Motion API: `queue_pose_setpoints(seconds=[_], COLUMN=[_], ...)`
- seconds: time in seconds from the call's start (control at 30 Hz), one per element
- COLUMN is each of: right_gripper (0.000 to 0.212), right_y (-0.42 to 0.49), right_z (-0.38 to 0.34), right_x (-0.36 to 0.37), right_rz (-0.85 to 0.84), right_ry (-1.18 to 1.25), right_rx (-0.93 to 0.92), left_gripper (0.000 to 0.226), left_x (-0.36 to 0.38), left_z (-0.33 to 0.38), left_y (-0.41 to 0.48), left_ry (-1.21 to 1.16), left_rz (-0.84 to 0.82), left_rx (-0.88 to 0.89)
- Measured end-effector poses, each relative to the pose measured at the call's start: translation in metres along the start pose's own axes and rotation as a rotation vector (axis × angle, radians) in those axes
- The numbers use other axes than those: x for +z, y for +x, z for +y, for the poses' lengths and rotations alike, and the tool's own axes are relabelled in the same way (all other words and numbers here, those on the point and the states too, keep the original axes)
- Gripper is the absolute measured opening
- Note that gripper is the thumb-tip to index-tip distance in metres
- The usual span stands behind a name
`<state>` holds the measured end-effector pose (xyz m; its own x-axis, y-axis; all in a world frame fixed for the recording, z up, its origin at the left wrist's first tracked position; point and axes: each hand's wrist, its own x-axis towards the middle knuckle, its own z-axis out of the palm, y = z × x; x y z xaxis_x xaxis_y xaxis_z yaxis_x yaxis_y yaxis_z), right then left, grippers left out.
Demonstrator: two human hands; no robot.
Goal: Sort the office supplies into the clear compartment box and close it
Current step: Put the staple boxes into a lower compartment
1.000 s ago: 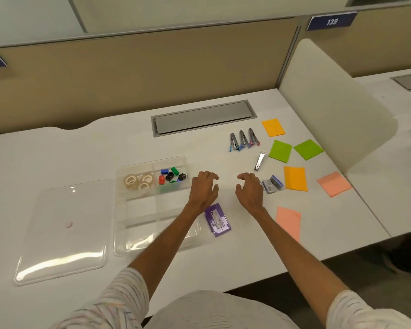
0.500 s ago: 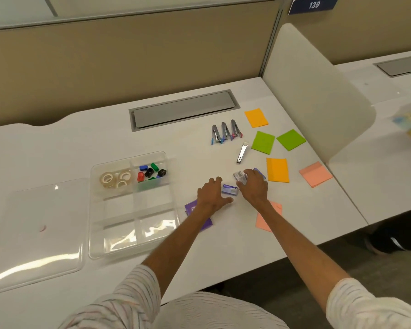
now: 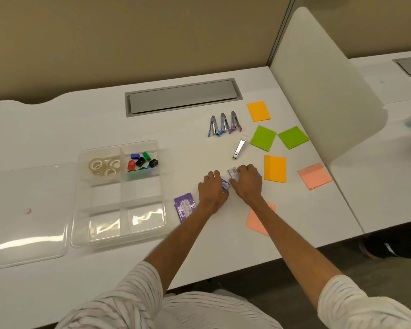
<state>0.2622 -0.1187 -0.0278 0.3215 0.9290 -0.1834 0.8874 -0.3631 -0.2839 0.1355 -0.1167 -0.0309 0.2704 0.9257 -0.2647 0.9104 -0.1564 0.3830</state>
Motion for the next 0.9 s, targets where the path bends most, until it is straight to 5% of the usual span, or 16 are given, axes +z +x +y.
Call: queue_pose_setpoints(seconds=[0.2,0.53,0.9], right_gripper=[0.041,0.034,0.032], right_y=[0.001,0.010,0.005], right_z=[0.000,-0.048,-0.144], right_x=[-0.001,-0.014,-0.022], right_rz=[0.004,-0.028,-0.036], right_ry=[0.054,0.476,0.543], right_rx=[-0.001,0.064,-0.129], left_gripper=[0.055,0.056,0.059], left_x=[-0.013,-0.060,-0.130], left_z=[-0.016,-0.053,-0.130], left_y=[0.005,0.010,-0.012], left_ry=[-0.081,-0.094,-0.171], left_rz=[-0.009,0.095,0.236], left_rx=[0.016,0.055,-0.032])
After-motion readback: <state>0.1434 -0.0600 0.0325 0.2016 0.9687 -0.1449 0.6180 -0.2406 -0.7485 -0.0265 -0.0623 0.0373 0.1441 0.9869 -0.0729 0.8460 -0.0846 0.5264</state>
